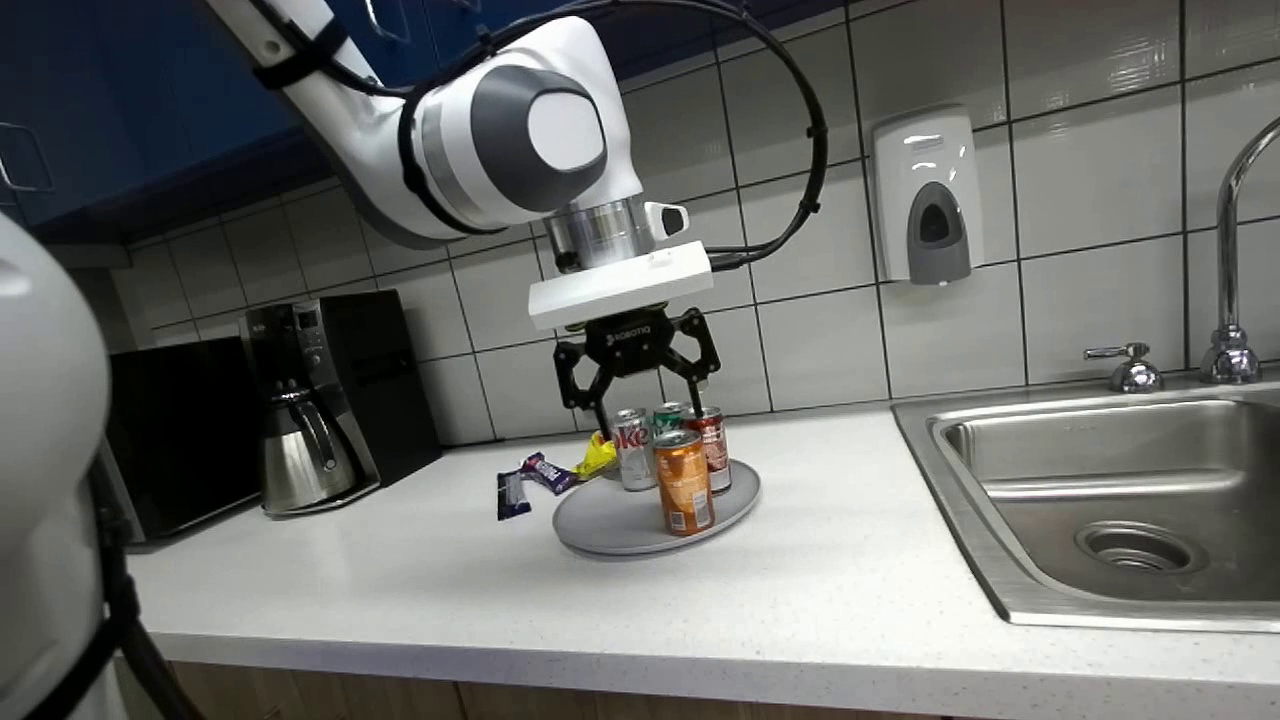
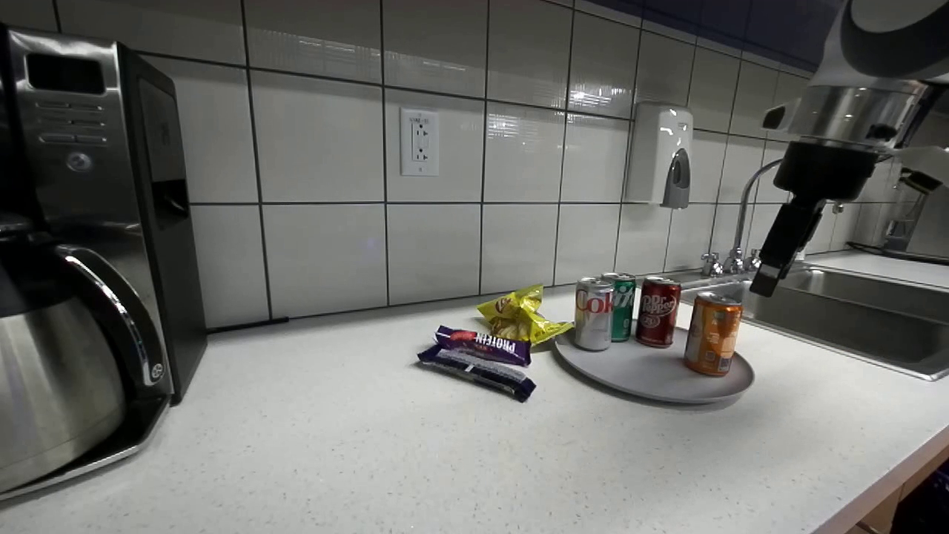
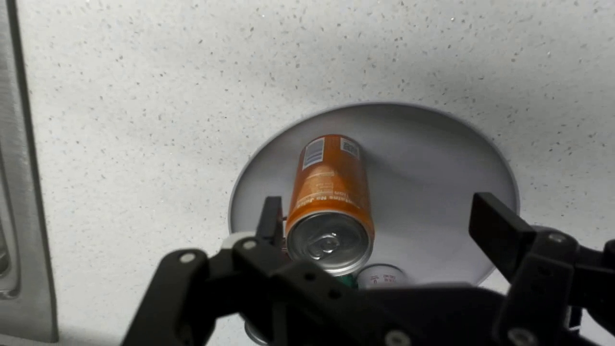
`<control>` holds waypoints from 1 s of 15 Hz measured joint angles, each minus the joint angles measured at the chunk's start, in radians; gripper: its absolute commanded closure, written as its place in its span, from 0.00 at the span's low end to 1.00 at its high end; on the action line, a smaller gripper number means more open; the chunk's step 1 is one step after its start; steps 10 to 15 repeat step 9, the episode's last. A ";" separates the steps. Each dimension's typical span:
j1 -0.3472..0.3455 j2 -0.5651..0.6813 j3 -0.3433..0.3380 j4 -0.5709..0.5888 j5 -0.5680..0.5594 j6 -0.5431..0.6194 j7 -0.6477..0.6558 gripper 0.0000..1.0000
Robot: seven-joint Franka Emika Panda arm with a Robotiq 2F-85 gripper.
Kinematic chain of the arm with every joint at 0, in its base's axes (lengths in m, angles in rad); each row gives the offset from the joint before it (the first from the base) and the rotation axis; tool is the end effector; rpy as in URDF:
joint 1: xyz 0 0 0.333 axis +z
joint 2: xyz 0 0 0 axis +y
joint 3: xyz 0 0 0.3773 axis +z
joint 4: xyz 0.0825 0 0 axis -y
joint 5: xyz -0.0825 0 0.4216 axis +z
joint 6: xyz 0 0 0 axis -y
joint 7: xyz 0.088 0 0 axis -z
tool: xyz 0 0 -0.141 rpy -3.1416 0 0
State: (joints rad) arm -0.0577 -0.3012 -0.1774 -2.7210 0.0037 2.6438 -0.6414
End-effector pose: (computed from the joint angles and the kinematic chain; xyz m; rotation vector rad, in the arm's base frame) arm 0.4135 -0.0958 0.3360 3.0165 0.6198 0.3431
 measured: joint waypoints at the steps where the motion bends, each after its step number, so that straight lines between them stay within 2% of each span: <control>1: 0.001 -0.024 -0.002 -0.019 0.000 0.000 0.000 0.00; 5: 0.004 -0.099 -0.011 -0.057 -0.001 -0.001 0.004 0.00; 15: 0.006 -0.104 -0.016 -0.052 -0.001 -0.001 0.004 0.00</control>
